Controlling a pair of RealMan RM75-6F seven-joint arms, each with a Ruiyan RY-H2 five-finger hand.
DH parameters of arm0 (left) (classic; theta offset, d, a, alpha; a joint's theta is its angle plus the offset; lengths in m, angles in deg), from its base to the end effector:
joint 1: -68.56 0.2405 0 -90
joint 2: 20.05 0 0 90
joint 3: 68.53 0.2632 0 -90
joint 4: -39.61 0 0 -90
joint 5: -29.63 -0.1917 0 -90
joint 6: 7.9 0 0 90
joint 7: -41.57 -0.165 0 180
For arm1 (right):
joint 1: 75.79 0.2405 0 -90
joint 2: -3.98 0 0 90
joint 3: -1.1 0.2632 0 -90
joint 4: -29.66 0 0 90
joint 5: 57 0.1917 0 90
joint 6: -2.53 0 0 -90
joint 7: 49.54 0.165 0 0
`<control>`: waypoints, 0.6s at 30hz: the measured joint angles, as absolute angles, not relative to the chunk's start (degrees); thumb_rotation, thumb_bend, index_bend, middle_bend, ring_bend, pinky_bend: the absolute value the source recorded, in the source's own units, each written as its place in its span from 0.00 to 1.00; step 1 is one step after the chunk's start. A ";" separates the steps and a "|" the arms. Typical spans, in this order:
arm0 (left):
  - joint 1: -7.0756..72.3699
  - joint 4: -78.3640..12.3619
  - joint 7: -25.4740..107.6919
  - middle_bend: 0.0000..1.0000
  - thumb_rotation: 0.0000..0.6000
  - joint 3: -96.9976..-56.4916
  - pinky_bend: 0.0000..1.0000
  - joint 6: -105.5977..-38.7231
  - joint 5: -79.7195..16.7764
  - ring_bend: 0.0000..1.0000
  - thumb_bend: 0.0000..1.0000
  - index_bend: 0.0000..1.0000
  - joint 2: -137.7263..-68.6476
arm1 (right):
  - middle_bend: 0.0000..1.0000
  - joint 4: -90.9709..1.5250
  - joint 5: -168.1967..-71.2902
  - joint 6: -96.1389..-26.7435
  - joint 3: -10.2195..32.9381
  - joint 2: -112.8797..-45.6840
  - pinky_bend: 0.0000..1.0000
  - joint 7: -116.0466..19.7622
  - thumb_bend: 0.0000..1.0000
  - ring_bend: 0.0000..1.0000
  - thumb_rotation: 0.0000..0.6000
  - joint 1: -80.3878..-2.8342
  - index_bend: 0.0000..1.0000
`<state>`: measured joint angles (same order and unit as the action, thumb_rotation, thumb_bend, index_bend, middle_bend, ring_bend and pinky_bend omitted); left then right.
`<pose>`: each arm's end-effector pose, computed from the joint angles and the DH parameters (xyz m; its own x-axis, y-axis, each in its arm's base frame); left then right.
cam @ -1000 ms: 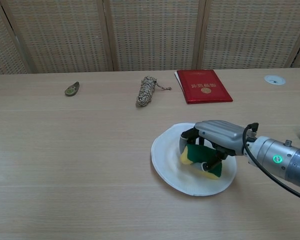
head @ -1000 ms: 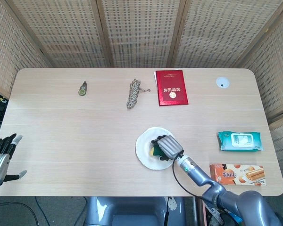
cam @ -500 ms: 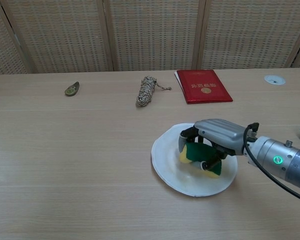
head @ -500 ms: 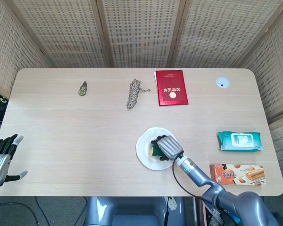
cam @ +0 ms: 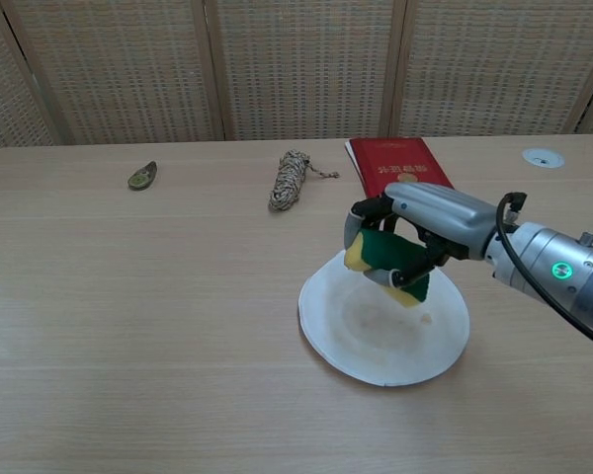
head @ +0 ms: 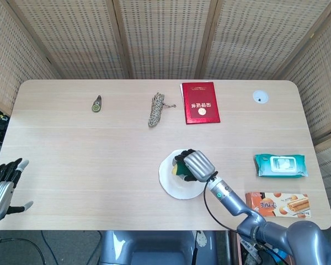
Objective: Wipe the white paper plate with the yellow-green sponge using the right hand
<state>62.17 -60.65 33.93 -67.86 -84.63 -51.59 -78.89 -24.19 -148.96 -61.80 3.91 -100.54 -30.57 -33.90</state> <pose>-0.3116 0.1919 0.1694 0.4588 0.2066 0.8642 0.8806 0.0238 -0.4732 -0.1536 -0.3514 -0.0647 0.2670 -0.2673 0.9259 -0.8196 -0.5684 0.0723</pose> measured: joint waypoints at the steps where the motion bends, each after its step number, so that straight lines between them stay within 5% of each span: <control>1: 62.16 -60.66 33.90 0.00 1.00 -67.86 0.00 -84.59 -51.56 0.00 0.00 0.00 -78.91 | 0.52 -24.18 -148.69 -61.27 3.96 -100.61 0.38 -30.79 0.35 0.39 1.00 -33.83 0.46; 18: 61.78 -60.57 33.65 0.00 1.00 -67.85 0.00 -83.89 -51.01 0.00 0.00 0.00 -79.02 | 0.52 -14.12 -147.07 -57.64 3.10 -107.01 0.39 -29.76 0.35 0.39 1.00 -33.94 0.46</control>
<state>61.78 -60.57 33.65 -67.85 -83.89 -51.01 -79.02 -14.12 -147.07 -57.64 3.10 -107.01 -29.76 -33.94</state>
